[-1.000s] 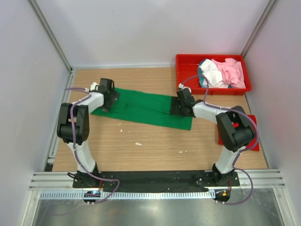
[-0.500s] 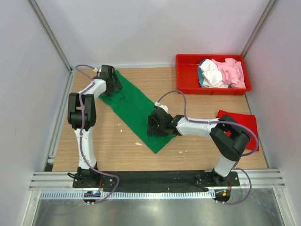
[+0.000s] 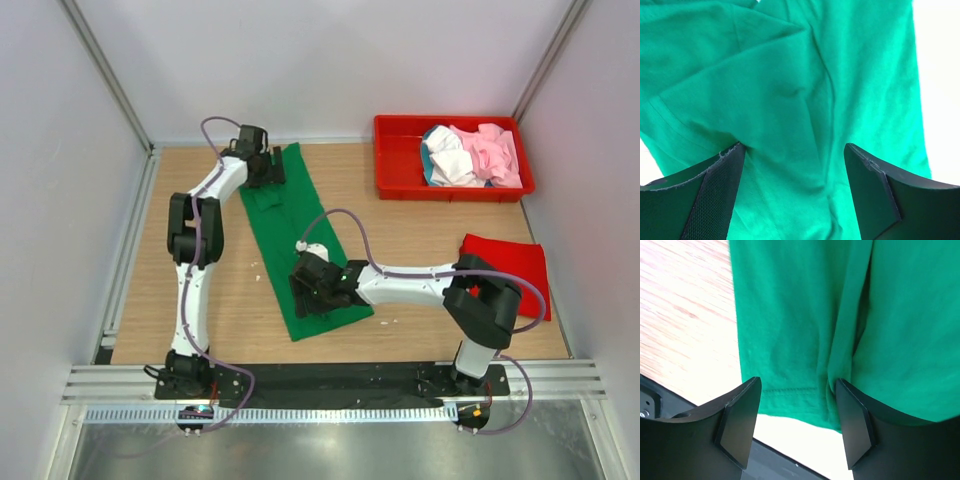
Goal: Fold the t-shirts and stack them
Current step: Fold the tshirt
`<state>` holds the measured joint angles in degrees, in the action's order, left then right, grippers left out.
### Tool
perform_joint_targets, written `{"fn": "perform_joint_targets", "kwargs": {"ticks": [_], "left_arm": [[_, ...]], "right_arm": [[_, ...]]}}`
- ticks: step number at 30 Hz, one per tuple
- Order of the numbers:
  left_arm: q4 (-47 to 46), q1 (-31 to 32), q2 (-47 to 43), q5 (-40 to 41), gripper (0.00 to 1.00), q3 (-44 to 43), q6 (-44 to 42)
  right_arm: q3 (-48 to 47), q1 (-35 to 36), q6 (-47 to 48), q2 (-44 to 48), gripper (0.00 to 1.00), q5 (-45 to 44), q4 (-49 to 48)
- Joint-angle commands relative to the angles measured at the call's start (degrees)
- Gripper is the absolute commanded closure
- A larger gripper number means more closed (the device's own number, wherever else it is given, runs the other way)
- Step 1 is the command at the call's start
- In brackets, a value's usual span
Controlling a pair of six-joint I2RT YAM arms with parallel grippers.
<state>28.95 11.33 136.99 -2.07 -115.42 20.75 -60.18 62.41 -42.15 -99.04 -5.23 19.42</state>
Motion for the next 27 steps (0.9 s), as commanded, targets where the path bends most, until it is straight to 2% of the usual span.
{"fn": "perform_joint_targets", "kwargs": {"ticks": [1, 7, 11, 14, 15, 20, 23, 27], "left_arm": [[4.18, 0.62, -2.58, -0.41, 0.18, -4.46, -0.81], [6.02, 0.62, -12.70, 1.01, 0.13, -5.26, 2.27], [7.00, 0.71, -22.43, 1.71, 0.12, -0.70, 8.59], [6.21, 2.11, -28.42, 5.48, 0.12, 8.95, 12.02], [5.51, 3.25, -32.53, 7.32, 0.12, 14.55, 13.51], [0.15, 6.24, -42.32, 8.30, 0.12, 30.67, 17.47], [-1.61, 7.38, -46.28, 8.04, 0.13, 38.56, 19.41], [-3.28, 8.97, -49.53, 7.95, 0.13, 44.92, 21.25]], "right_arm": [[-7.64, 0.17, 5.48, 3.23, 0.33, -3.37, 5.51], [-16.70, 0.17, 13.31, 6.59, 0.33, -11.09, 15.88], [-15.15, 0.17, 14.38, 5.97, 0.34, -16.47, 18.99], [-9.62, 0.17, 12.72, 6.58, 0.42, -15.43, 17.68], [-6.03, 0.17, 12.27, 7.37, 0.44, -14.64, 15.49], [1.29, 0.17, 10.43, 8.08, 0.56, -9.46, 9.42], [2.18, 0.17, 10.33, 7.90, 0.58, -8.22, 7.57], [2.00, 0.17, 10.51, 9.74, 0.57, -9.09, 7.21]]}}
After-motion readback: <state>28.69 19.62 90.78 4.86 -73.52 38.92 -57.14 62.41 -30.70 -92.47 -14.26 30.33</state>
